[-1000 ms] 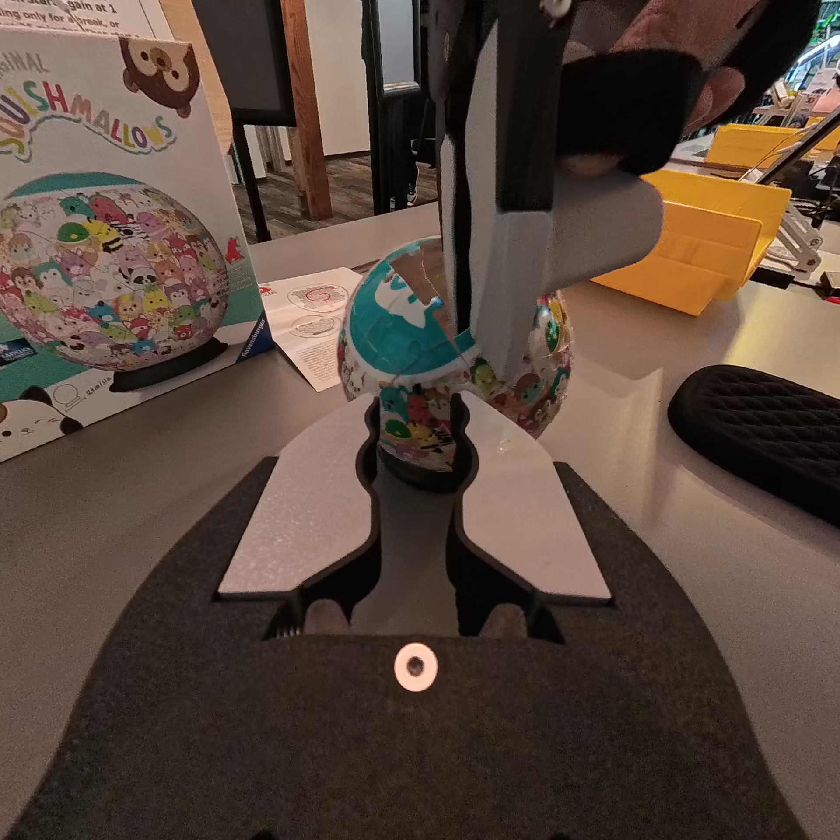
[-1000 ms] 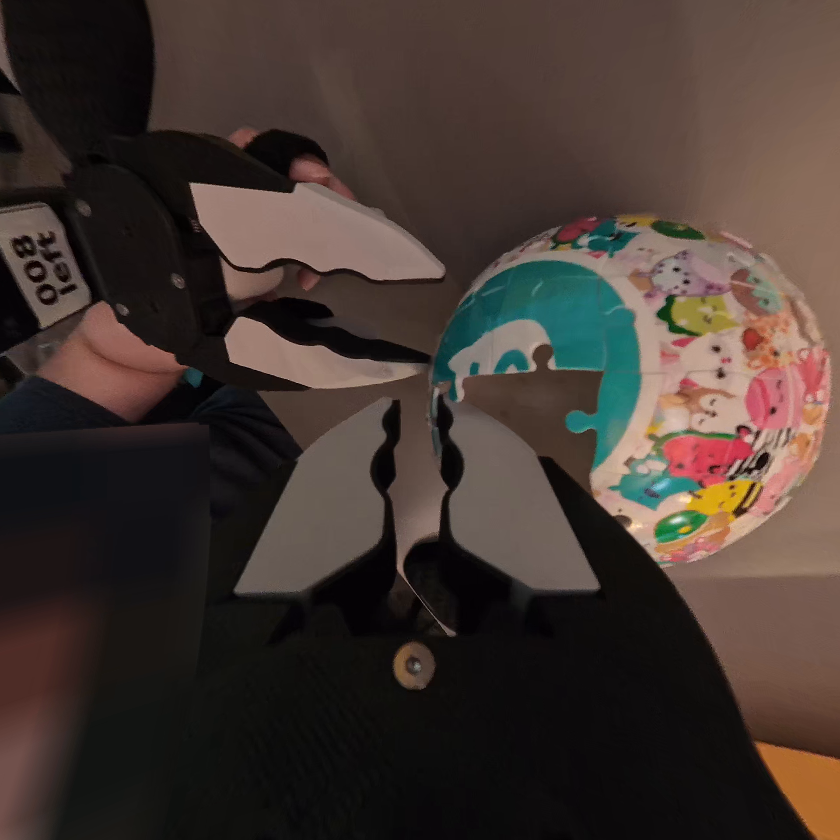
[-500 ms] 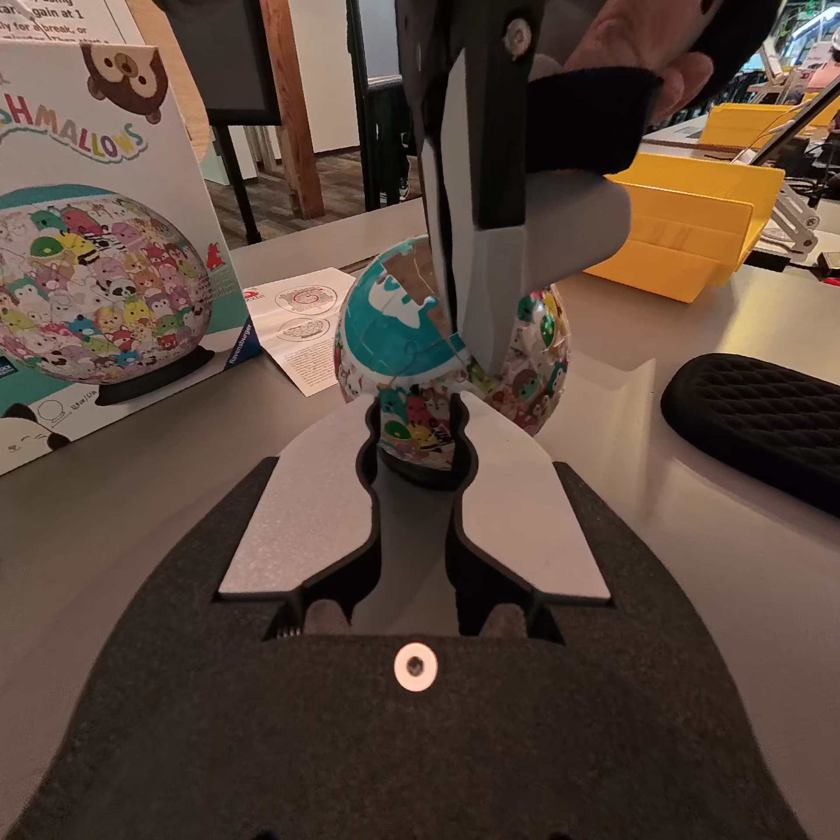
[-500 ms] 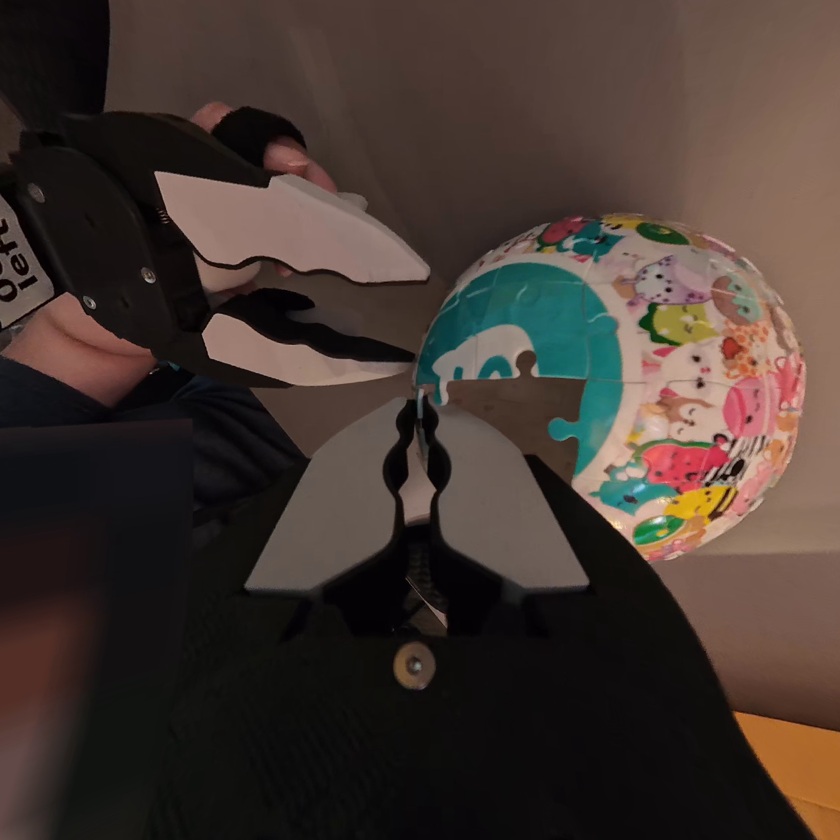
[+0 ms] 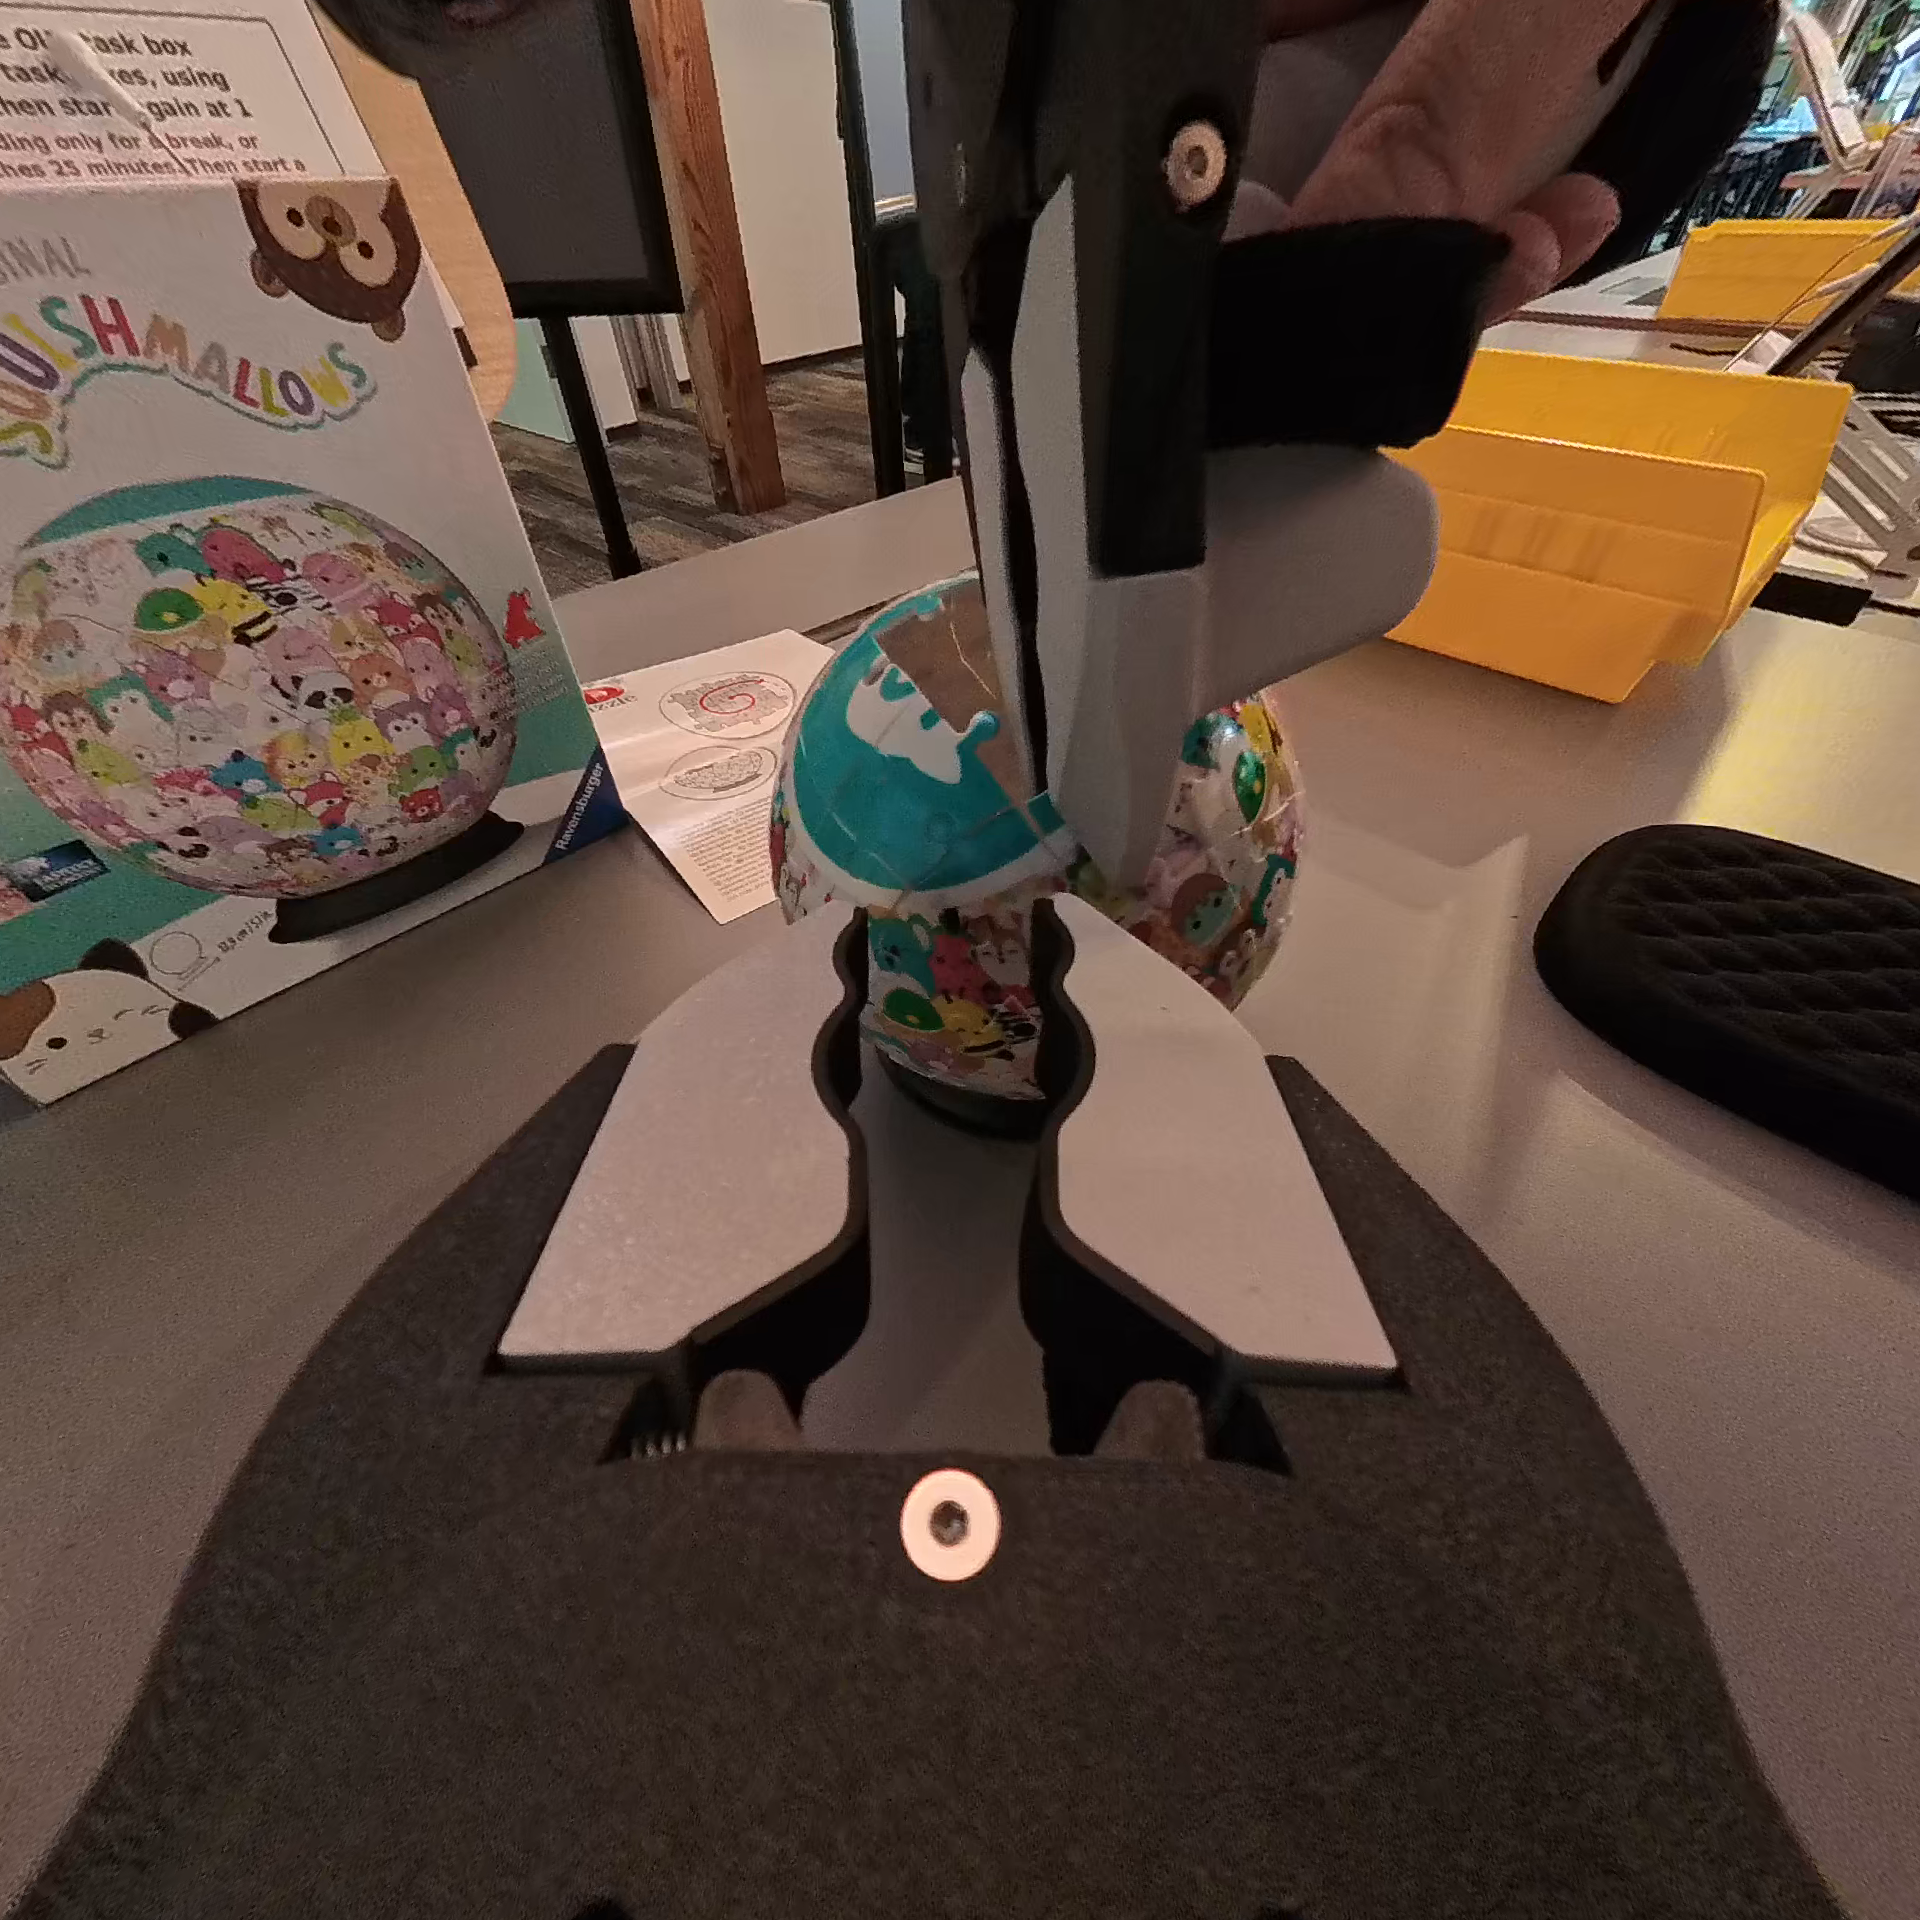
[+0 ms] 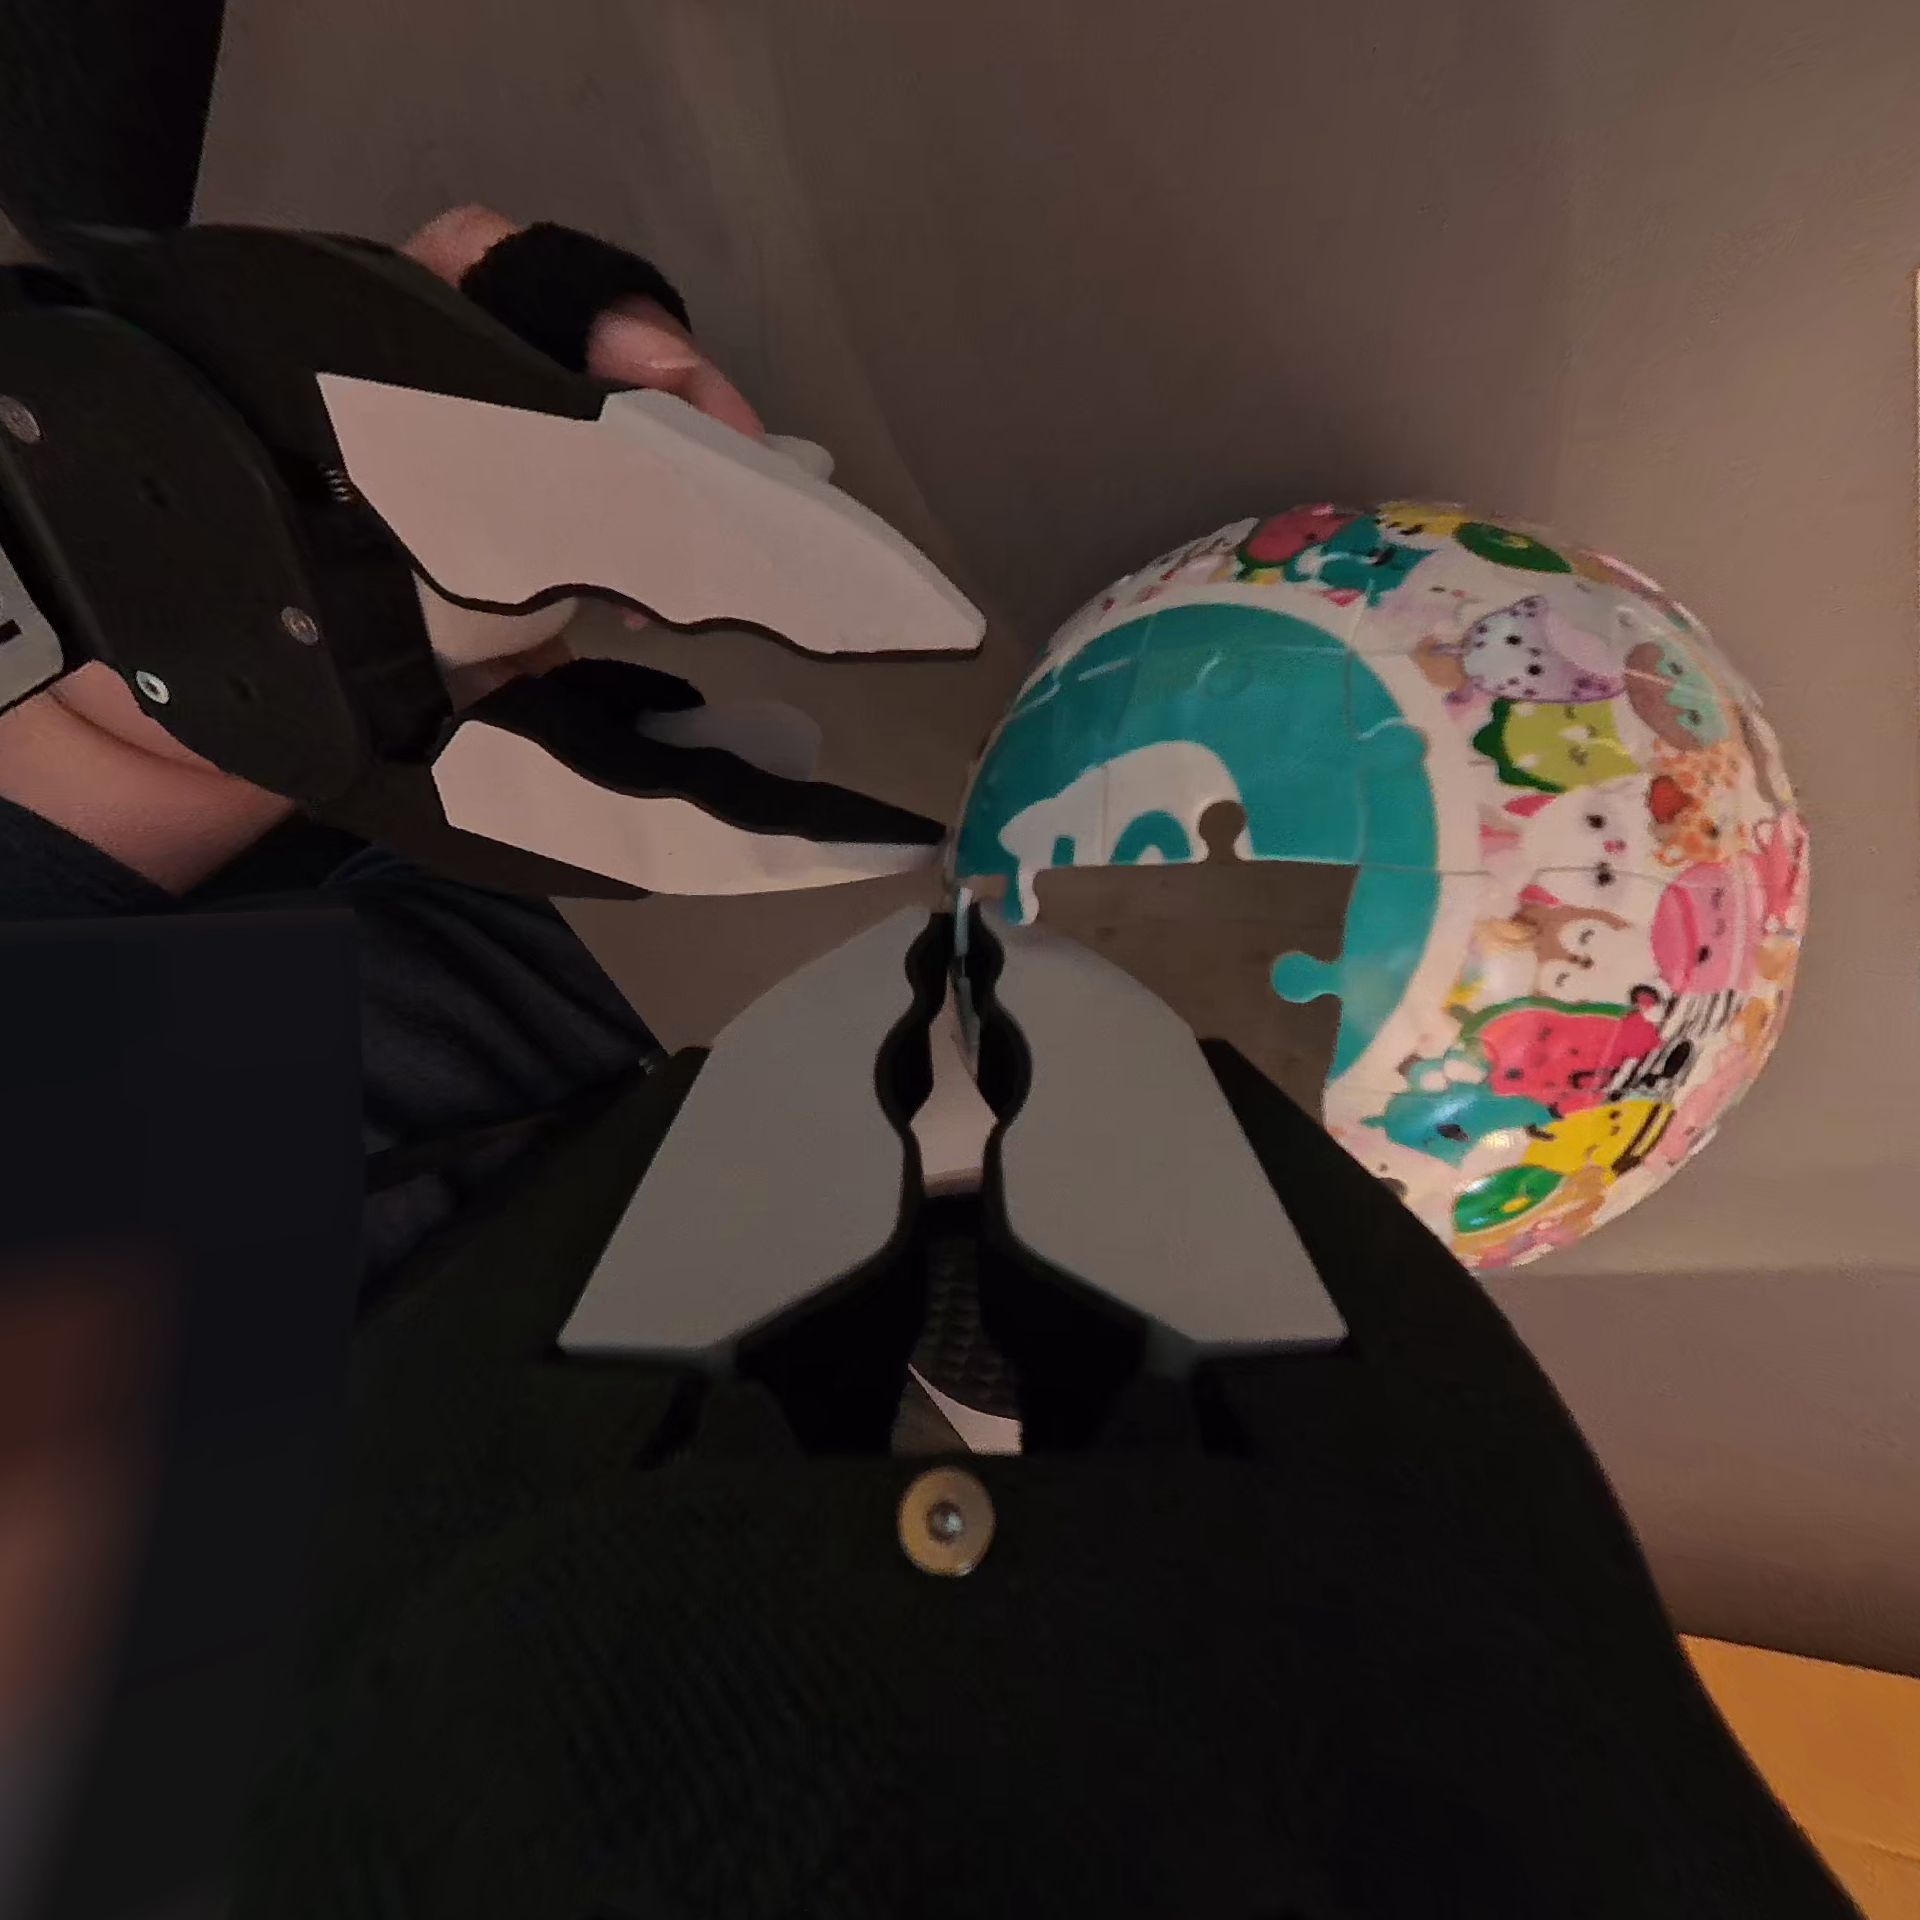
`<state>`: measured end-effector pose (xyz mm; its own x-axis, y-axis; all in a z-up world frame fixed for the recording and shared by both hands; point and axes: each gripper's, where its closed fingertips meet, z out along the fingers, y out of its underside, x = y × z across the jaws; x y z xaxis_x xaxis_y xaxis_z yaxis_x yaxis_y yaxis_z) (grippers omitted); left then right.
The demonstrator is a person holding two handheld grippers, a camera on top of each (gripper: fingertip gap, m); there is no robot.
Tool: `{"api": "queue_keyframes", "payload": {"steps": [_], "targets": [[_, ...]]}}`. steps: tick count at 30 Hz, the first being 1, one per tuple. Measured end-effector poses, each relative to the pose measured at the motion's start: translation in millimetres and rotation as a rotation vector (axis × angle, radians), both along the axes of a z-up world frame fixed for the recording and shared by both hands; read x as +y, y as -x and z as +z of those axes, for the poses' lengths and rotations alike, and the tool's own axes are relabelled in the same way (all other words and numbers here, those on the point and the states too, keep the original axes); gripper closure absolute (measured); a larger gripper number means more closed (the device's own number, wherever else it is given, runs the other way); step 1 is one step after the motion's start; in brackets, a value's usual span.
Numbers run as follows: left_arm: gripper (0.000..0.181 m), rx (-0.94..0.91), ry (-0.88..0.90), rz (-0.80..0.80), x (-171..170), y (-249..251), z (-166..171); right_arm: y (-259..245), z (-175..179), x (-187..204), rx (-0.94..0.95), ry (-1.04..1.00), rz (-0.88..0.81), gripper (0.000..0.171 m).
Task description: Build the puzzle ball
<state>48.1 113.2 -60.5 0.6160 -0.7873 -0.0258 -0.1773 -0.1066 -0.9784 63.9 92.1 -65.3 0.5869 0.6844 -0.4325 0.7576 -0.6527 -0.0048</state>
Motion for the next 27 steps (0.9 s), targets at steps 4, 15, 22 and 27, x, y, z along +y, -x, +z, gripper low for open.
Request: {"api": "queue_keyframes", "payload": {"steps": [4, 15, 22, 27], "targets": [[0.153, 0.002, 0.003, 0.002, 0, 0, -1, -2, 0, -2, -0.013, 0.021, -0.007, 0.164], [0.153, 0.017, 0.011, -0.01, -1, -3, -6, -11, 1, -11, -0.092, 0.035, 0.113, 0.157], [0.153, 0.023, 0.005, -0.023, -5, -7, -5, -22, -1, -15, -0.212, 0.007, 0.246, 0.158], [0.153, 0.025, 0.001, -0.027, -6, -8, -5, -29, -1, -17, -0.27, 0.012, 0.294, 0.16]]}}
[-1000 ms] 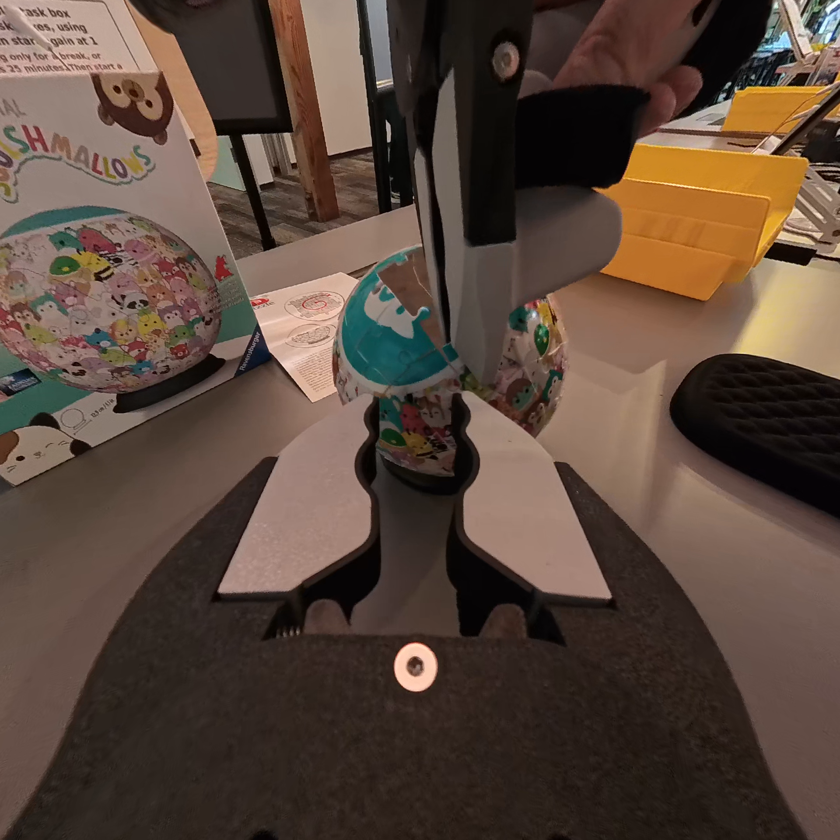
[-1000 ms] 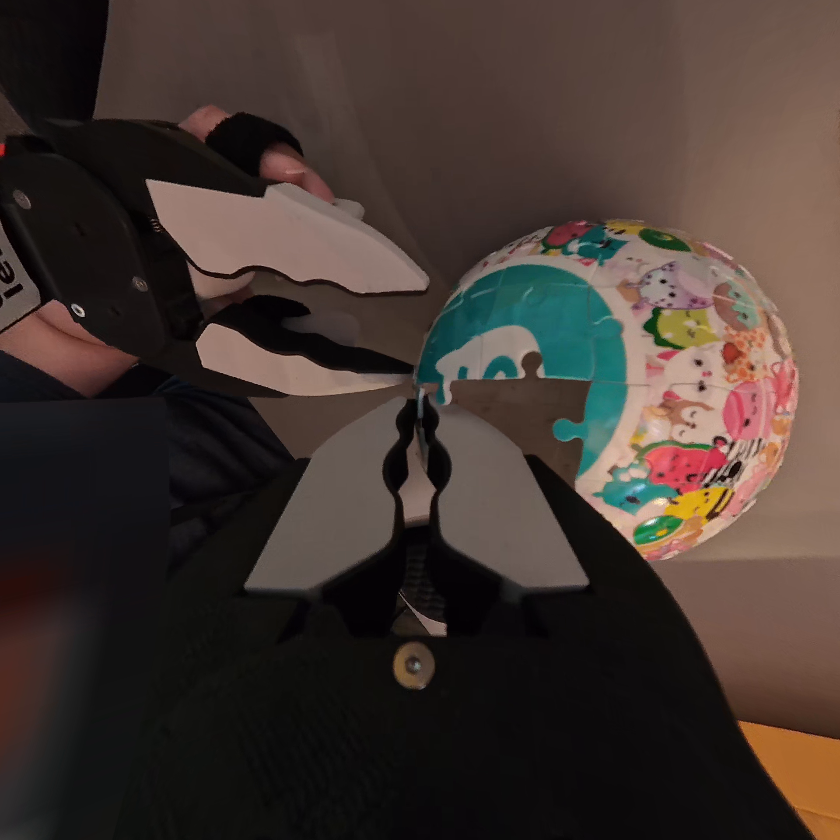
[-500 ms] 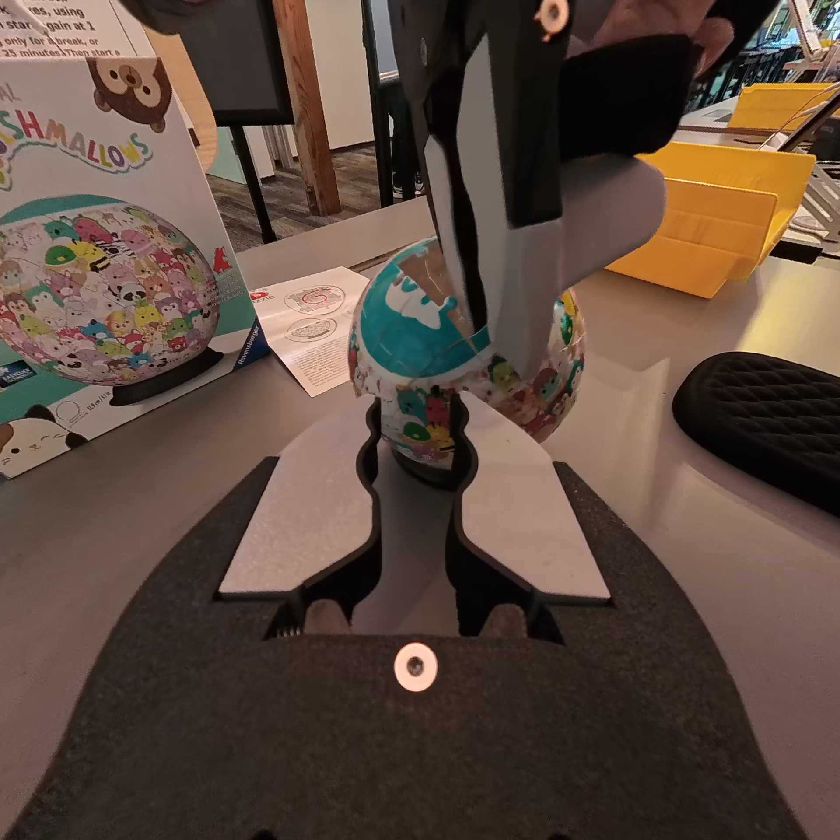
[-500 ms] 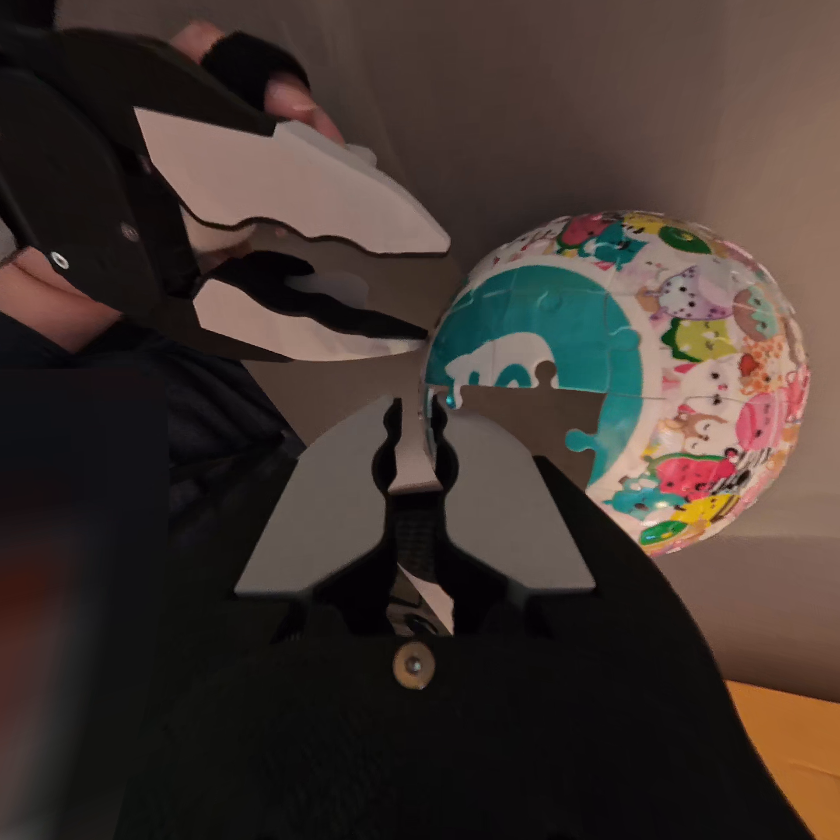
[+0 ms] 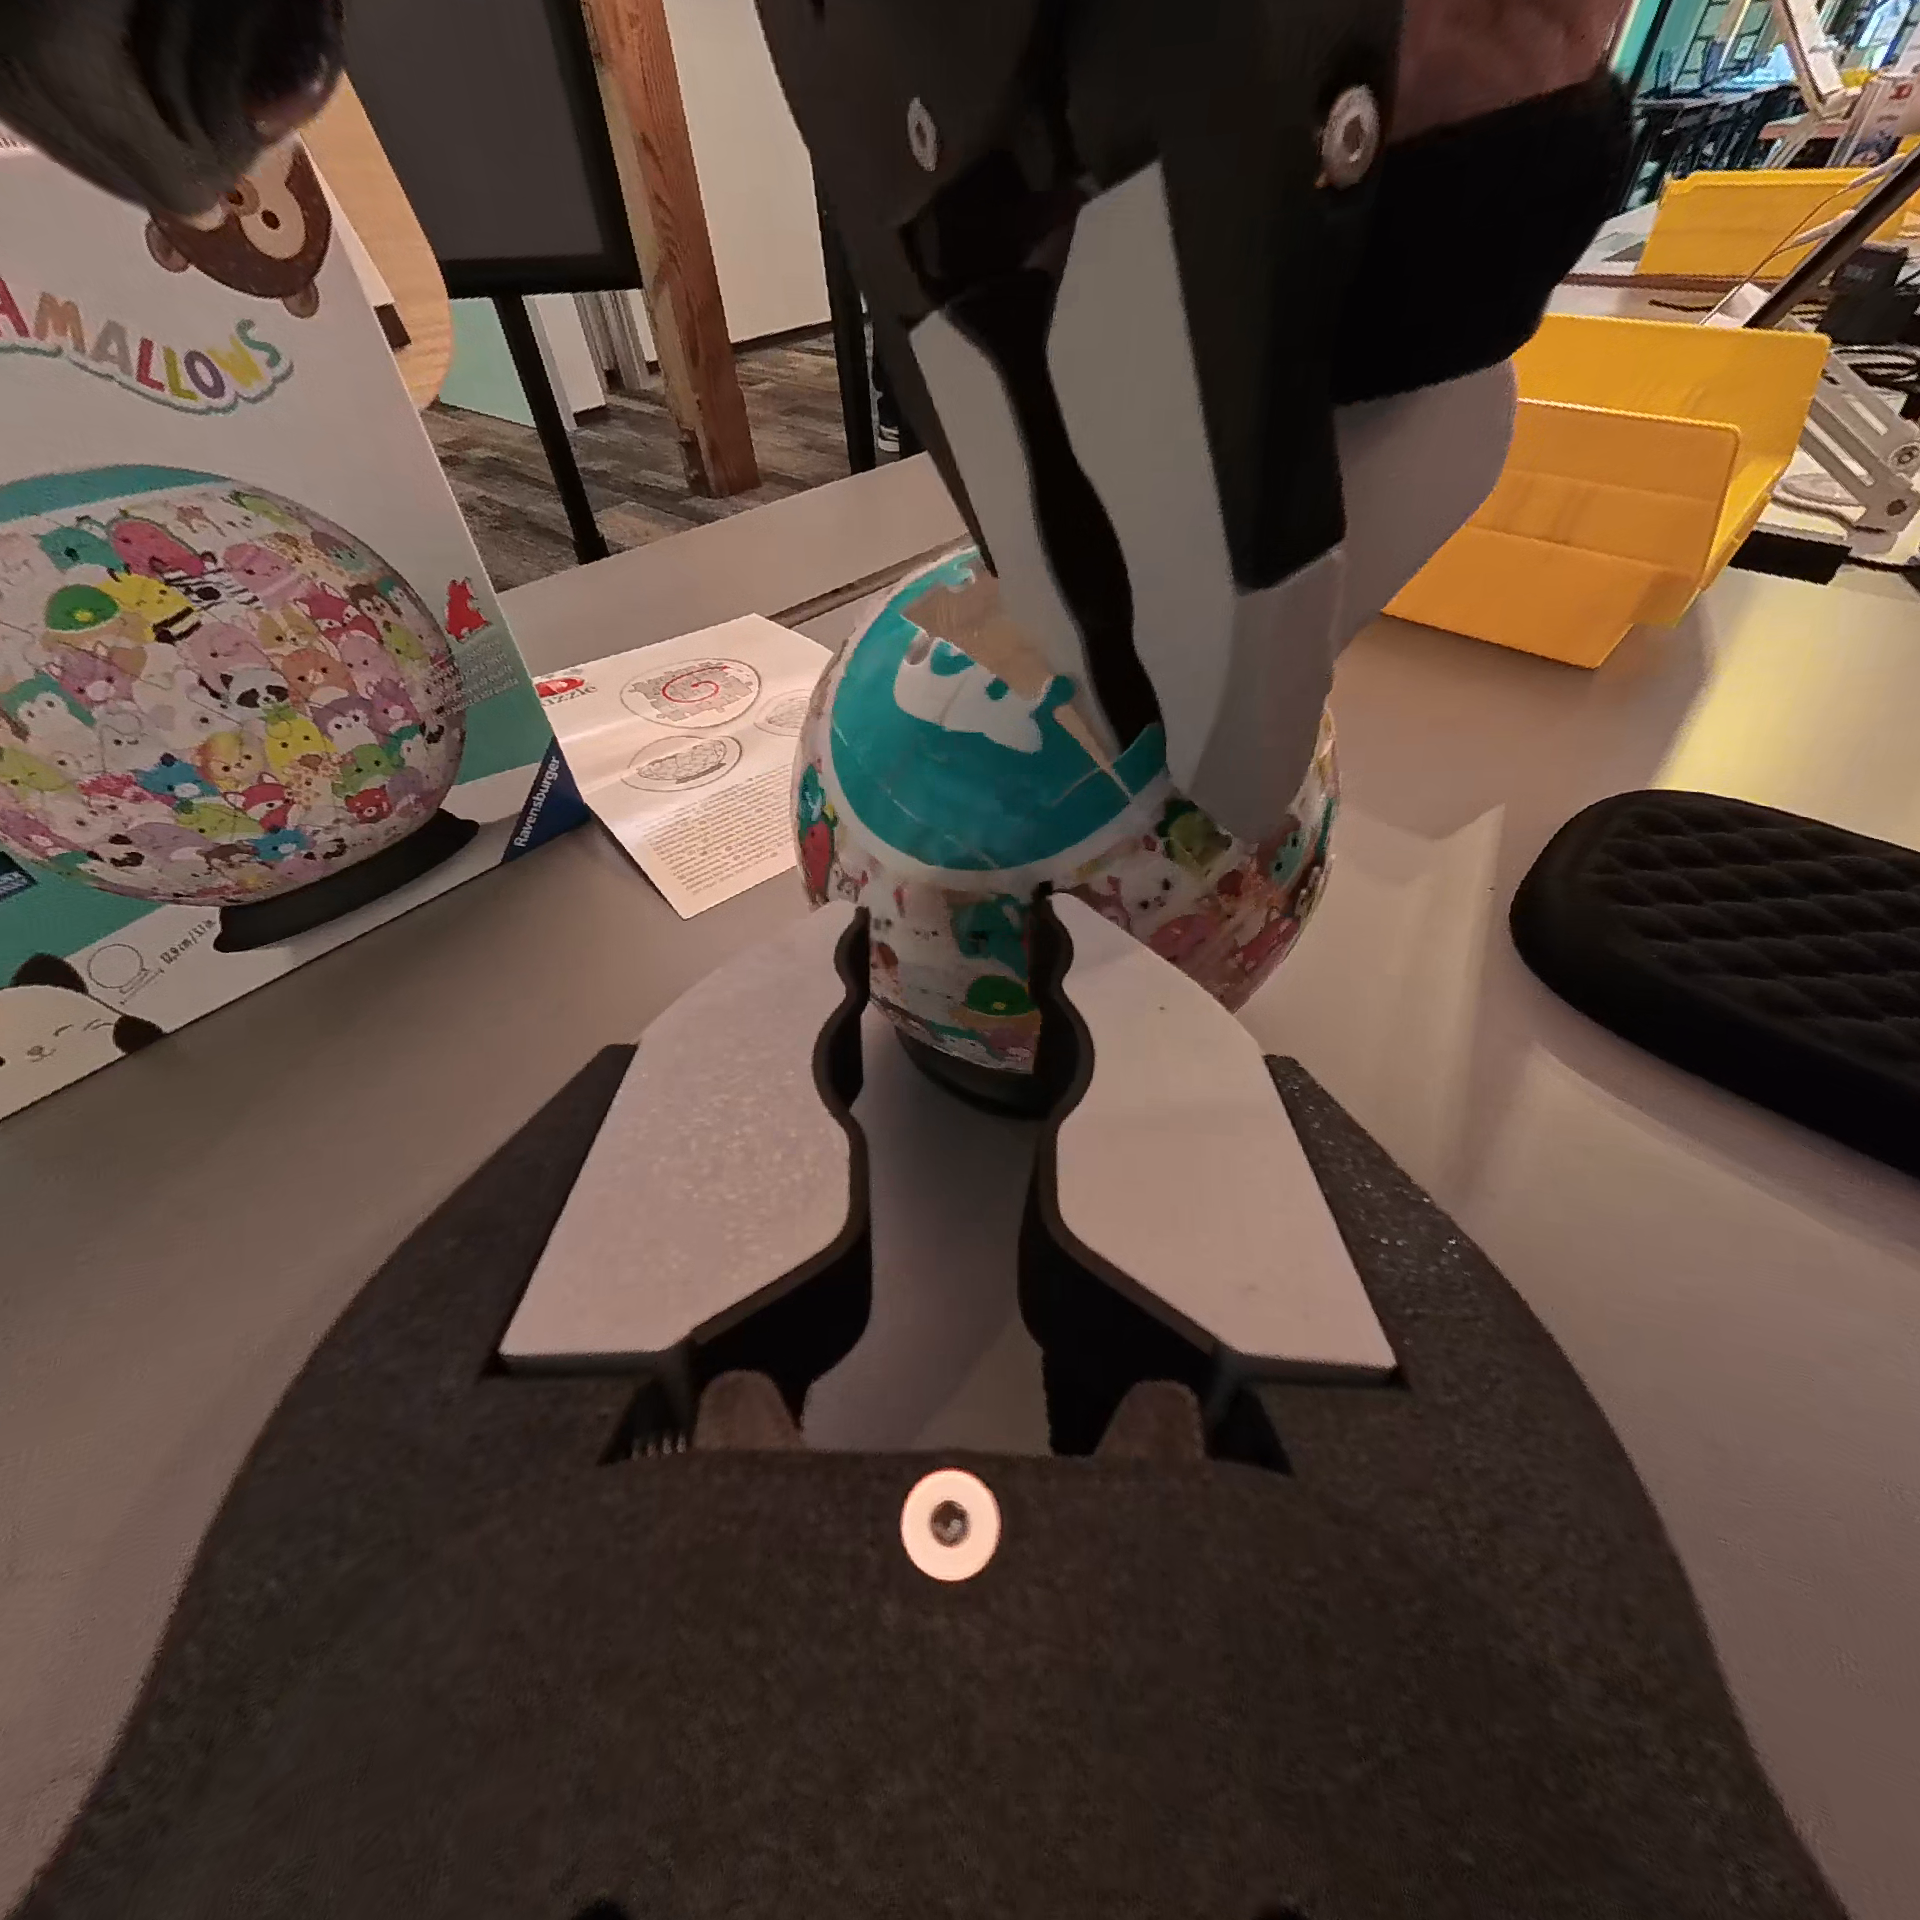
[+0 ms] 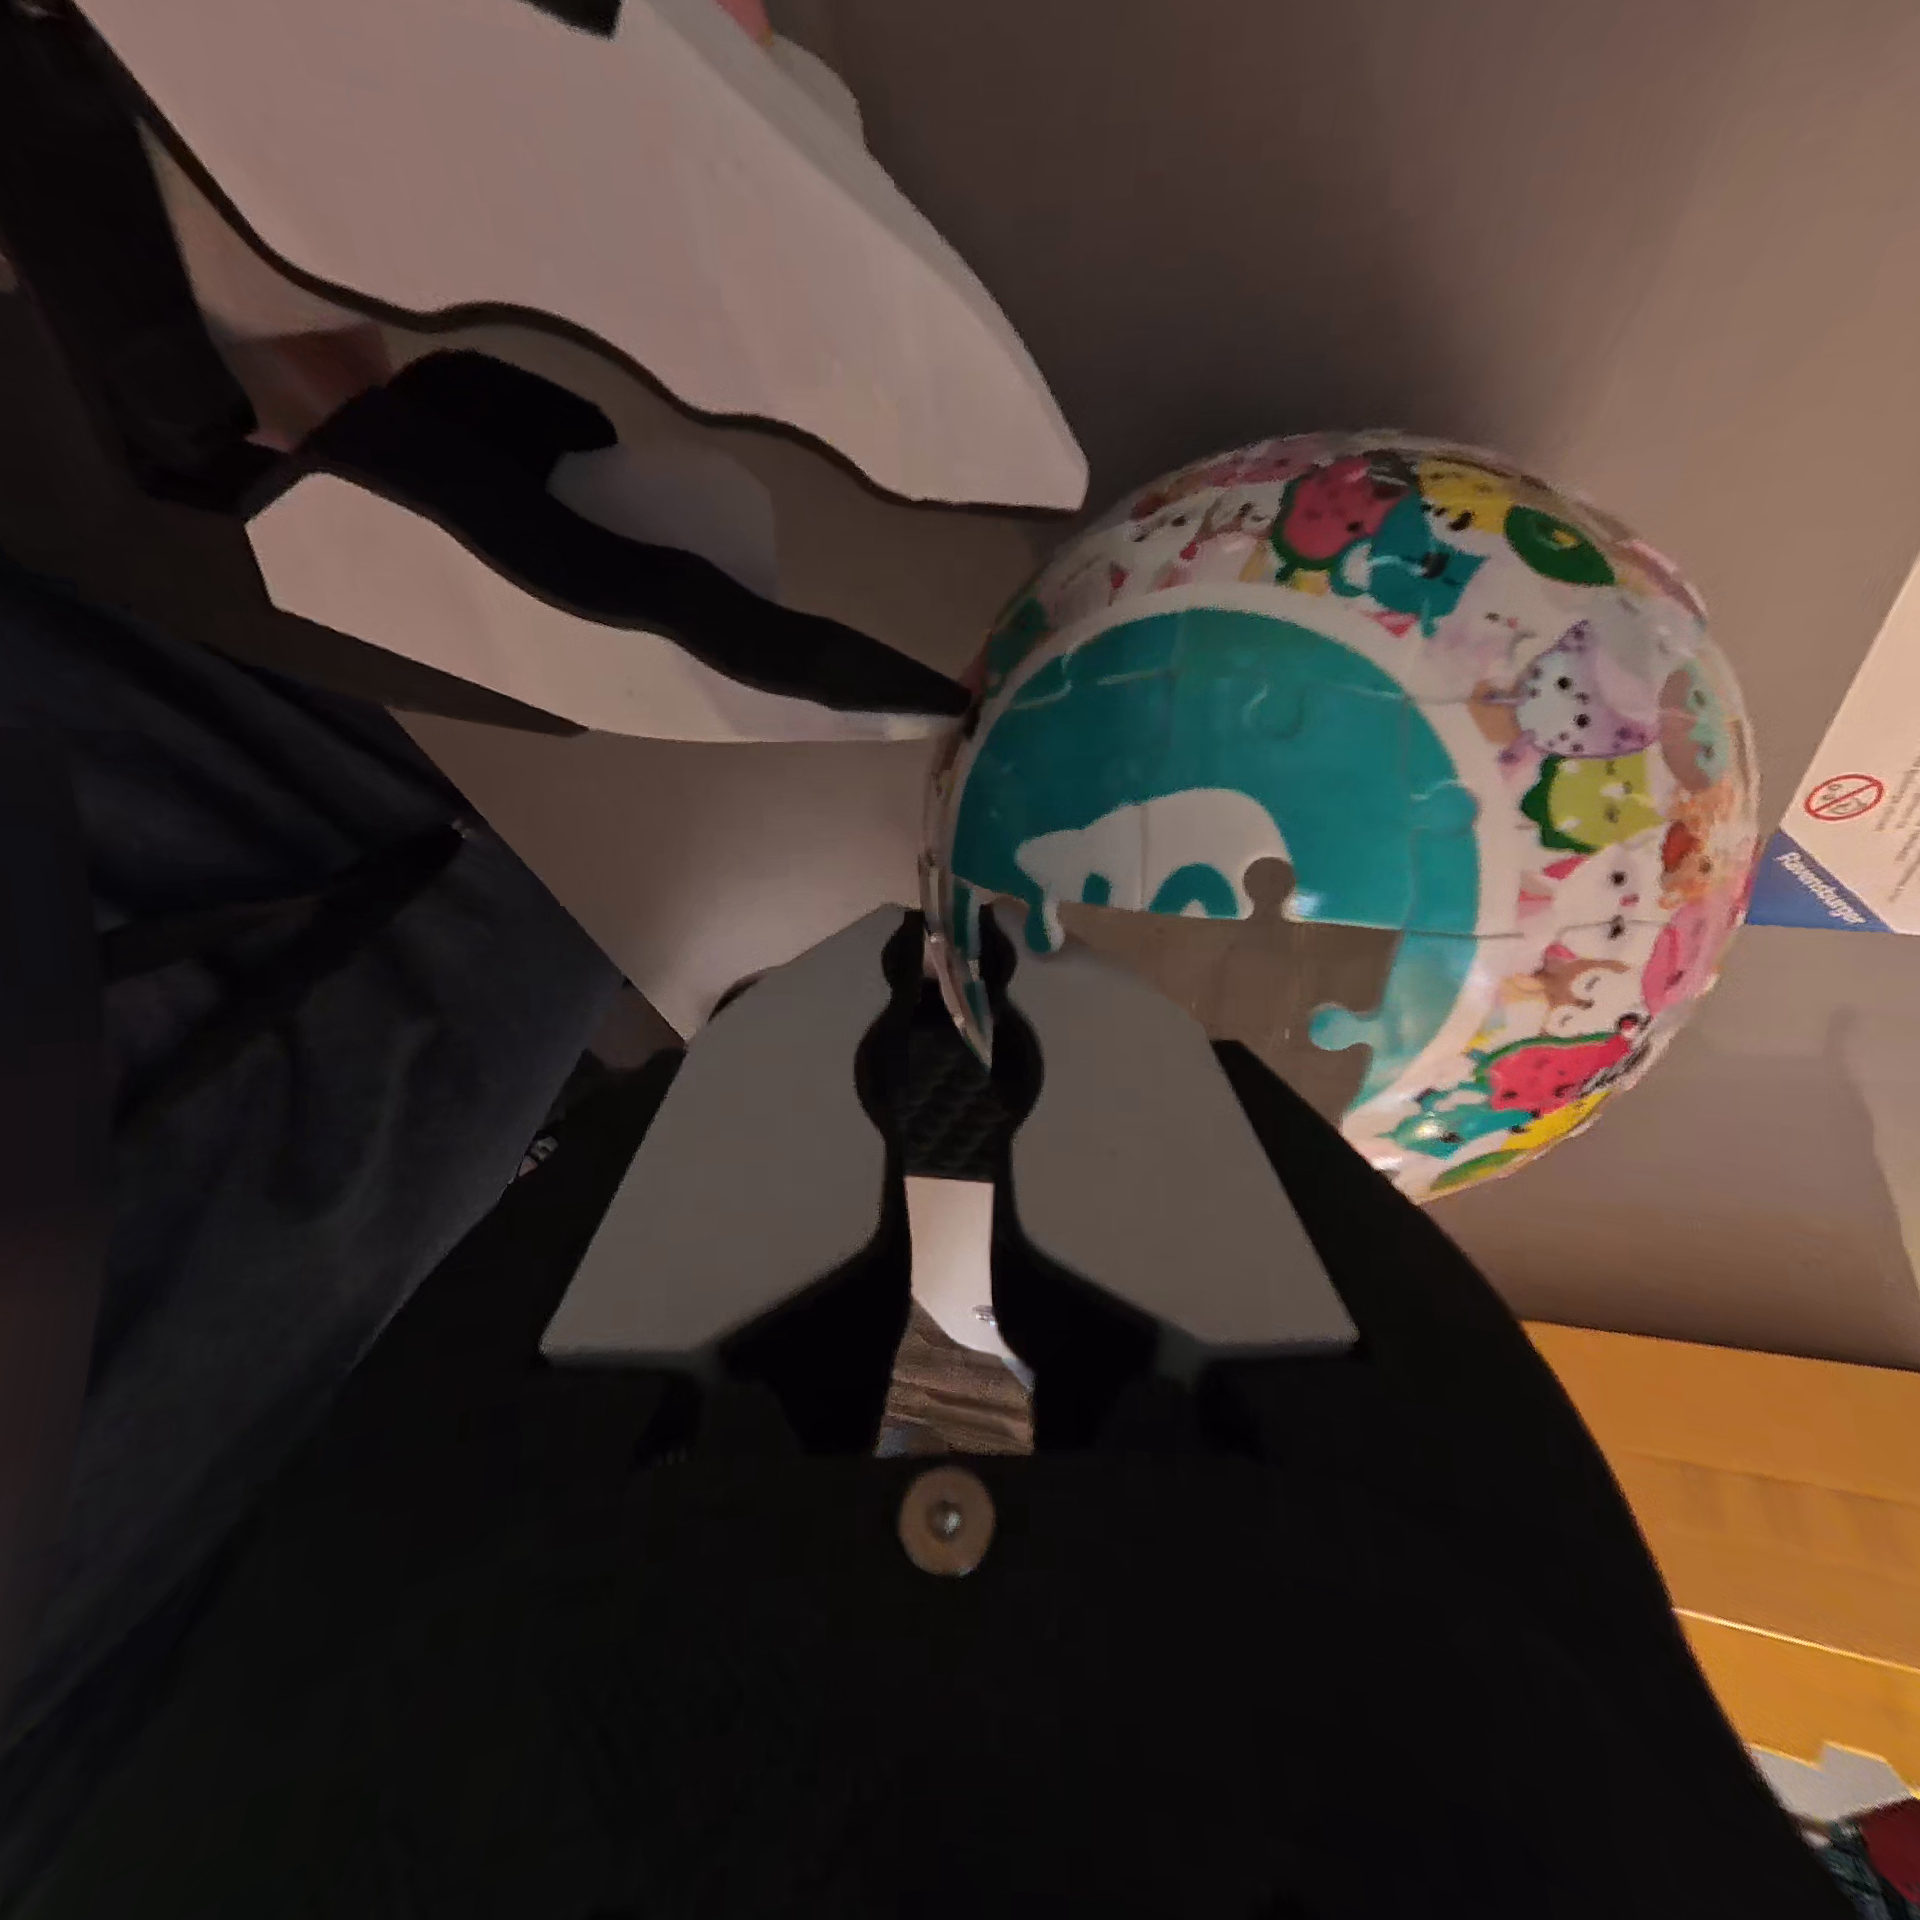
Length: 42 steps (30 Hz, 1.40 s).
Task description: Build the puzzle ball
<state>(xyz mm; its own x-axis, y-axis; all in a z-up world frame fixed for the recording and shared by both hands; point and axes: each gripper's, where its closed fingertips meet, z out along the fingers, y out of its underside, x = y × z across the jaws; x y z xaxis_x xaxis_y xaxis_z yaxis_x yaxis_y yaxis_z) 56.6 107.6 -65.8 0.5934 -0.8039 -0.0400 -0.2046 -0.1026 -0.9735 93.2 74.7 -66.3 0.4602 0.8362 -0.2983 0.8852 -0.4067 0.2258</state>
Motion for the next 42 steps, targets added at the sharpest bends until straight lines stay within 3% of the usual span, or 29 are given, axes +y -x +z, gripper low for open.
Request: {"api": "queue_keyframes", "payload": {"steps": [17, 22, 29, 42], "targets": [[0.153, -0.012, 0.006, -0.023, -4, -4, -1, 3, -3, -4, 0.03, 0.074, -0.047, 0.165], [0.153, -0.007, -0.009, -0.027, -6, -6, 0, 2, 1, -8, 0.022, 0.089, -0.074, 0.154], [0.152, 0.003, -0.032, -0.027, -10, -8, 0, -7, 0, -6, -0.033, 0.062, -0.02, 0.163], [0.153, 0.006, -0.035, -0.02, -10, -9, 0, -4, -7, -7, 0.029, 0.023, -0.037, 0.161]]}}
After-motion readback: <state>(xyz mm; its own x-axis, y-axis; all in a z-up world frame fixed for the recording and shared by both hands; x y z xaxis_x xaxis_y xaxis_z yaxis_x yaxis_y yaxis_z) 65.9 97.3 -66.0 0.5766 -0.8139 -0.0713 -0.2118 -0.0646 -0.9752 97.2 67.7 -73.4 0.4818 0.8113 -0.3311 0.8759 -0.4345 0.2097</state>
